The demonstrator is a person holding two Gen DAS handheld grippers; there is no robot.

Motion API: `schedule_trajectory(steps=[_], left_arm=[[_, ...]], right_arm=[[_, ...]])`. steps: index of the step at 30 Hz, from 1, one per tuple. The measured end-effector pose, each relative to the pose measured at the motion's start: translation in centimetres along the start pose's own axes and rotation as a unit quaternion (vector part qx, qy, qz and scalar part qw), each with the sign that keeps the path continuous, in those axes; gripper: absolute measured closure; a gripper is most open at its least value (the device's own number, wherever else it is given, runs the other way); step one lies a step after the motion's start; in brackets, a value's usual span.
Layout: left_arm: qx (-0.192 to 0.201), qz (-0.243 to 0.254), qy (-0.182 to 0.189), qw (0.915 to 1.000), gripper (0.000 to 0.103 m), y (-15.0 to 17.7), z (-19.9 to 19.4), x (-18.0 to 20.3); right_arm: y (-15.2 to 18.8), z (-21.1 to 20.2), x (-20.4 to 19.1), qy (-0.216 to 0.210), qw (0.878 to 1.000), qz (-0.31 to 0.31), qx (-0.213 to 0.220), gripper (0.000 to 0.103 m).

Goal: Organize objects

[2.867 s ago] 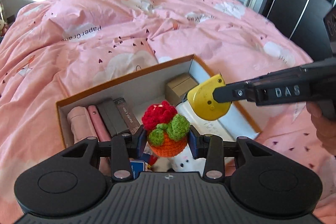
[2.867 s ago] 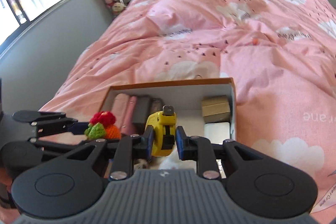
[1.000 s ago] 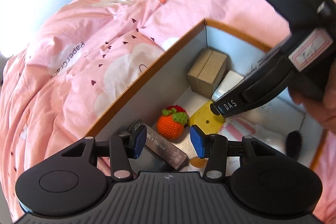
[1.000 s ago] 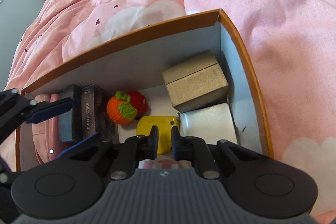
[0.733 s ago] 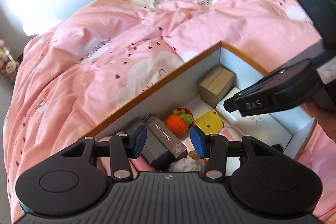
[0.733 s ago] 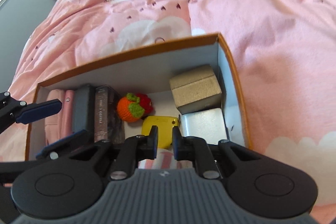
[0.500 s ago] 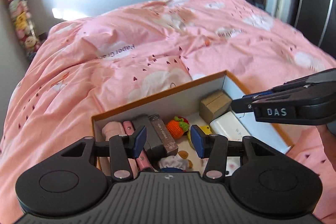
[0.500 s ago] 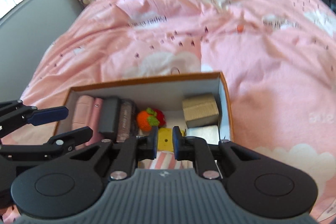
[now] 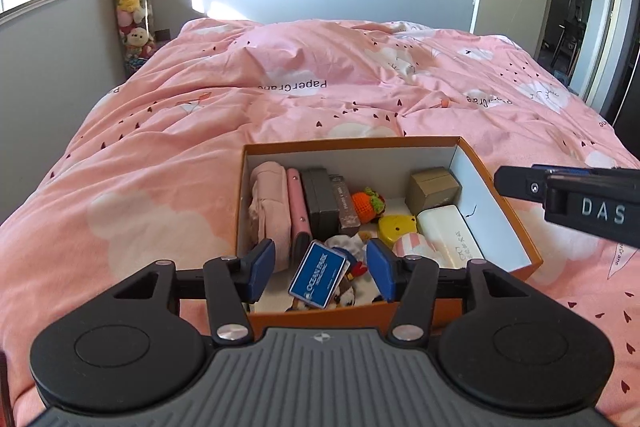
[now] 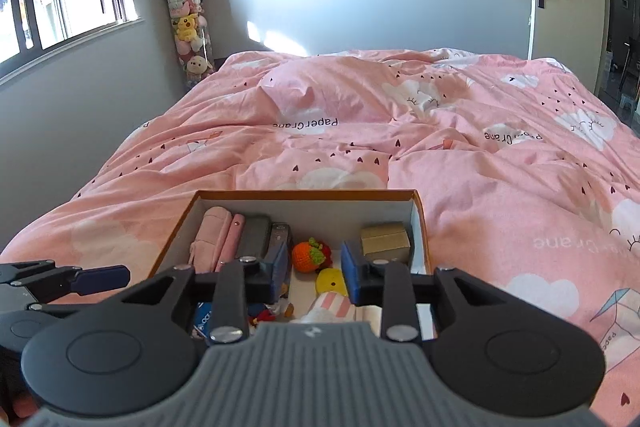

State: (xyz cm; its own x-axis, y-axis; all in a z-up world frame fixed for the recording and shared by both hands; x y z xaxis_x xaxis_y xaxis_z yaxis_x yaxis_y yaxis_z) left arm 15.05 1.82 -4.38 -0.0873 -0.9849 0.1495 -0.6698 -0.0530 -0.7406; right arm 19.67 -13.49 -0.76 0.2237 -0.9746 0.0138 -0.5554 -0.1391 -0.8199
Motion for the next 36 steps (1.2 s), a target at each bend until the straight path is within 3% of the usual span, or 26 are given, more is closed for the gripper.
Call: schedule_trajectory(steps=[5,13,16,27,36], left_arm=[[-0.002,-0.006,-0.006,1.0,0.036,1.4,-1.5,0.0],[-0.019,-0.03,-0.001,0.9994,0.033,3.3,-2.5,-0.5],[-0.025,-0.033,-0.004,0.9991,0.033,4.1,-2.4,-0.7],[-0.074,-0.041,-0.006,0.9964,0.03,6.5,-0.7,-0.6],[-0.087,-0.044,-0.005,0.9952,0.03,7.1,-0.7,-0.5]], right_arm=[[2.2,-1.7,-0.6,0.017,1.0,-0.01,0.008,0.068],[5.7,-2.7,-1.2,0.032,0.999,-0.035,-0.018,0.062],[6.6,-2.4,-0.9,0.044,0.998,-0.033,-0.035,0.05],[8.4,-1.4,0.1,0.06,0.995,-0.015,-0.073,0.045],[9.3,-0.9,-0.2,0.059,0.994,-0.021,-0.094,0.045]])
Point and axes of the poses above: each gripper's, at about its wrist camera, not at the fingertips, and z roughly the way its jaws point, x to its right, y to its underside, the point moved 8 cm from there along z, roughly the way its jaws point, and after that the axes turned 11 degrees about y, right-handed, at the moved point
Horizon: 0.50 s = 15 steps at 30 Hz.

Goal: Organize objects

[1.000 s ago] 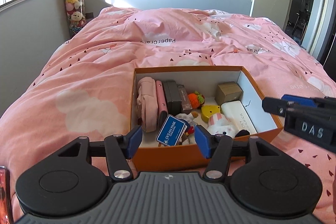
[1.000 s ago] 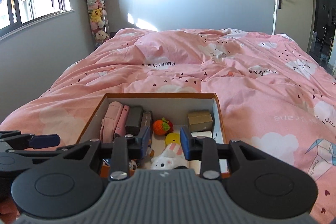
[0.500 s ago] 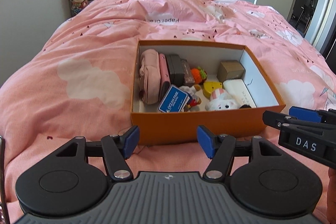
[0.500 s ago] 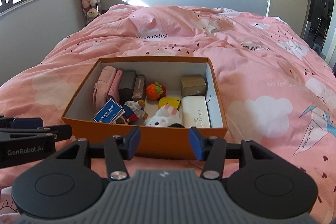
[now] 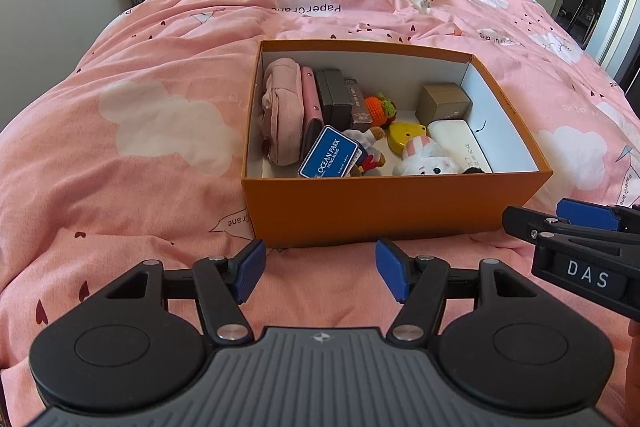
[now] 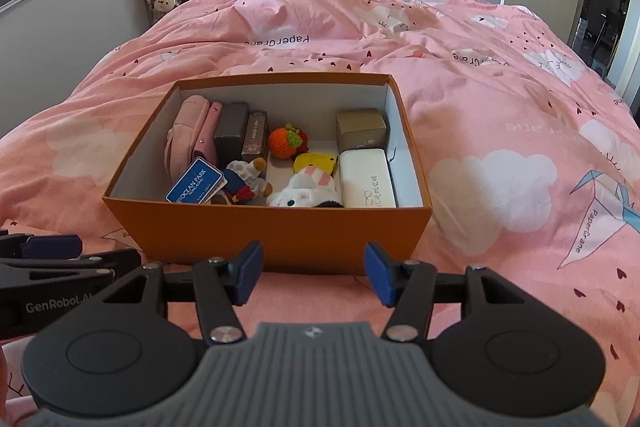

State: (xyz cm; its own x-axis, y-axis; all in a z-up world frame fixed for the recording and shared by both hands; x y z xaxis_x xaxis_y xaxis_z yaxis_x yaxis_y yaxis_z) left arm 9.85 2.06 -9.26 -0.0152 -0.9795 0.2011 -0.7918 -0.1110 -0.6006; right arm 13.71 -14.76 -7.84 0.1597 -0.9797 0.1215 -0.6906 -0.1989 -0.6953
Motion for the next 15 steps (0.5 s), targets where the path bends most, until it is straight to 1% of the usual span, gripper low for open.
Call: schedule_trajectory(steps=[8,9,10,12,15], left_arm=[[0.003,0.004,-0.009,0.9999,0.03,-0.17,-0.29,0.07],[0.003,0.003,-0.009,0.9999,0.03,-0.15,-0.3,0.08],[0.003,0.004,-0.01,0.9999,0.03,-0.15,-0.29,0.07],[0.002,0.004,-0.01,0.9999,0.03,-0.16,-0.29,0.09],[0.003,0.004,-0.01,0.9999,0.03,-0.17,-0.33,0.11]], right_arm=[[0.21,0.14,0.24,-0.002,1.0,0.006,-0.006,0.044],[0.26,0.17,0.24,-0.002,1.0,0.006,-0.007,0.043],[0.28,0.21,0.26,-0.003,1.0,0.006,-0.008,0.04],[0.27,0.18,0.25,-0.004,1.0,0.006,-0.008,0.037],[0.29,0.09,0.26,-0.004,1.0,0.005,-0.007,0.037]])
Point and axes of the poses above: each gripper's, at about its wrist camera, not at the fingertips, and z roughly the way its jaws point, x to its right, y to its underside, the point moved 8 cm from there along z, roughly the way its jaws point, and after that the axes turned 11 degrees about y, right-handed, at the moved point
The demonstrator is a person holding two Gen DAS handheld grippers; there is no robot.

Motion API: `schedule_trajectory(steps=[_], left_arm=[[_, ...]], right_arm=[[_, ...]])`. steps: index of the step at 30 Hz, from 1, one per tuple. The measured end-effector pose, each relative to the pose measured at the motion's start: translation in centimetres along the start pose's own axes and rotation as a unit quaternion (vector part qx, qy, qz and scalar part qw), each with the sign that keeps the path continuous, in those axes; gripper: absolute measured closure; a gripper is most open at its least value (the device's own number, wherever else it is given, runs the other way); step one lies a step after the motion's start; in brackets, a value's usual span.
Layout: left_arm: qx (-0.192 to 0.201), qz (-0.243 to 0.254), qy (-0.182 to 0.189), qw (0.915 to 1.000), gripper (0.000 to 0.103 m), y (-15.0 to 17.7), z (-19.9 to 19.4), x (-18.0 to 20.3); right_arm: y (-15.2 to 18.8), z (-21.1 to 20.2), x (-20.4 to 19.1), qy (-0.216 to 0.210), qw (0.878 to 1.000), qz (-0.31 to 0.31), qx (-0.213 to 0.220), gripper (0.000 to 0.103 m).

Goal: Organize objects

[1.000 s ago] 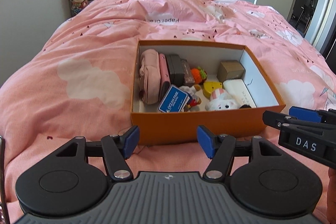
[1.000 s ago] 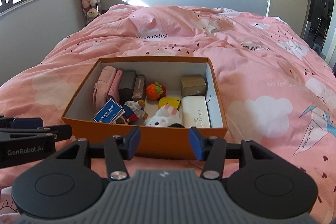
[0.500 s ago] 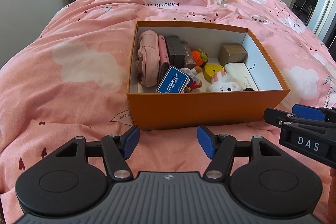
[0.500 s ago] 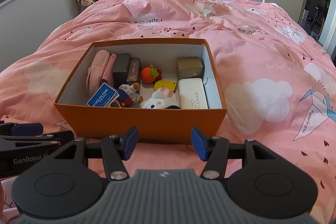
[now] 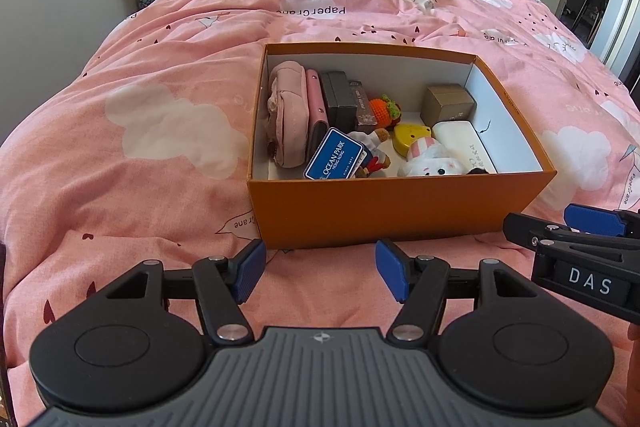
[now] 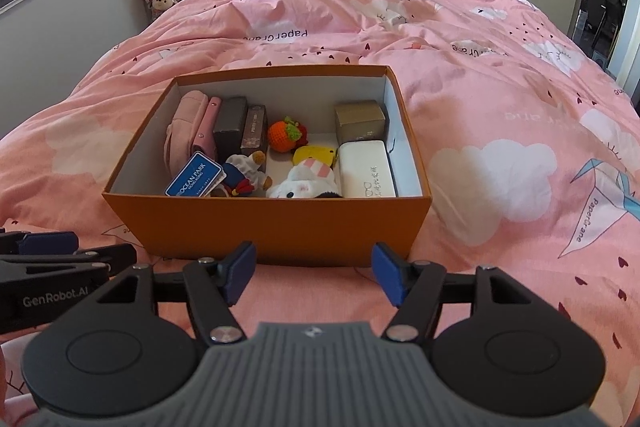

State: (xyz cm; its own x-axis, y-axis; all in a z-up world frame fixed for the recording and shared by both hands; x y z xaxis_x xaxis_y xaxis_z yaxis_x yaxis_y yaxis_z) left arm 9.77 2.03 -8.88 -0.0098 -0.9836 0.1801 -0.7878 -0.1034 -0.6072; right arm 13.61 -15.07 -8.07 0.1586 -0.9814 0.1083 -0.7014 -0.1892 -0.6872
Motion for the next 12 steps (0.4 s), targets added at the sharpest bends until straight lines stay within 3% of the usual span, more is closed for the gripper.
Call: schedule_trajectory(steps=[12], left_arm=[[0.006,0.005,-0.003,1.0,0.03,-0.17,-0.19,0.0]], right_arm=[[0.08,-0.03,-0.09,-0.002,1.0,-0.003,-0.003,0.036]])
Point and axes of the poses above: each gripper's, at about its wrist camera, not at the fingertips, and z roughly the way its jaws point, x to its right, y to its underside, the point moved 8 cm from there along z, roughly the way its jaws point, and after that the axes turned 11 degrees about y, right-handed, at the moved point
